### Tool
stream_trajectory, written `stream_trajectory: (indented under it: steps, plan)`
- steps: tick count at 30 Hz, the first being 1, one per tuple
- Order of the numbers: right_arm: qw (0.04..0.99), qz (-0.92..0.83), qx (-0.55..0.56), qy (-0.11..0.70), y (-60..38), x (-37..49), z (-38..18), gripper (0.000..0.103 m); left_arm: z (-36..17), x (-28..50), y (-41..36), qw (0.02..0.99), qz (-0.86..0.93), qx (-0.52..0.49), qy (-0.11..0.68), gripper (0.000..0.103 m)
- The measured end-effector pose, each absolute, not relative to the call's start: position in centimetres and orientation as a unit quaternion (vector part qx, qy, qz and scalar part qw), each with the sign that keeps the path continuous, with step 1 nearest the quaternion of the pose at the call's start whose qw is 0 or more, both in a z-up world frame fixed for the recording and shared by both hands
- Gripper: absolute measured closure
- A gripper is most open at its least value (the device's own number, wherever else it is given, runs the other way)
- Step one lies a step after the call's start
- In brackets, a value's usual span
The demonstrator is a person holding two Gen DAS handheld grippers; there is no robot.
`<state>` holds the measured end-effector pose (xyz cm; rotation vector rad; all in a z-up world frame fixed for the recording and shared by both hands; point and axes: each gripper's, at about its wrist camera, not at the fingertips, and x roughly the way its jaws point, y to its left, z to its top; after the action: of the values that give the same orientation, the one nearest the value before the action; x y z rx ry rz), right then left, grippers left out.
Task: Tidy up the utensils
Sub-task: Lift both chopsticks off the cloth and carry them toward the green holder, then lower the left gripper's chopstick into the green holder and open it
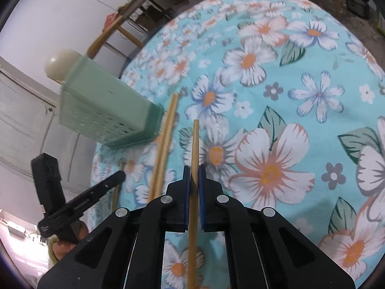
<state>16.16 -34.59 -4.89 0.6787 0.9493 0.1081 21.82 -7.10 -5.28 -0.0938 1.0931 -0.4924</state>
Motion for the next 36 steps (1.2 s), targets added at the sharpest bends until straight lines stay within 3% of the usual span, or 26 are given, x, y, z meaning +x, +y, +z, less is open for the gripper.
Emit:
stream_trajectory:
  steps: [14, 36]
  plan:
    - [0.884, 0.092, 0.31, 0.337, -35.0, 11.7, 4.7, 0.098, 5.8, 17.8, -1.4, 0.861, -0.285, -0.095, 0.411, 0.098]
    - [0.887, 0.07, 0.313, 0.333, -36.1, 10.6, 5.0, 0.098, 23.8, 18.4, 2.4, 0.927, -0.302, -0.137, 0.175, 0.098]
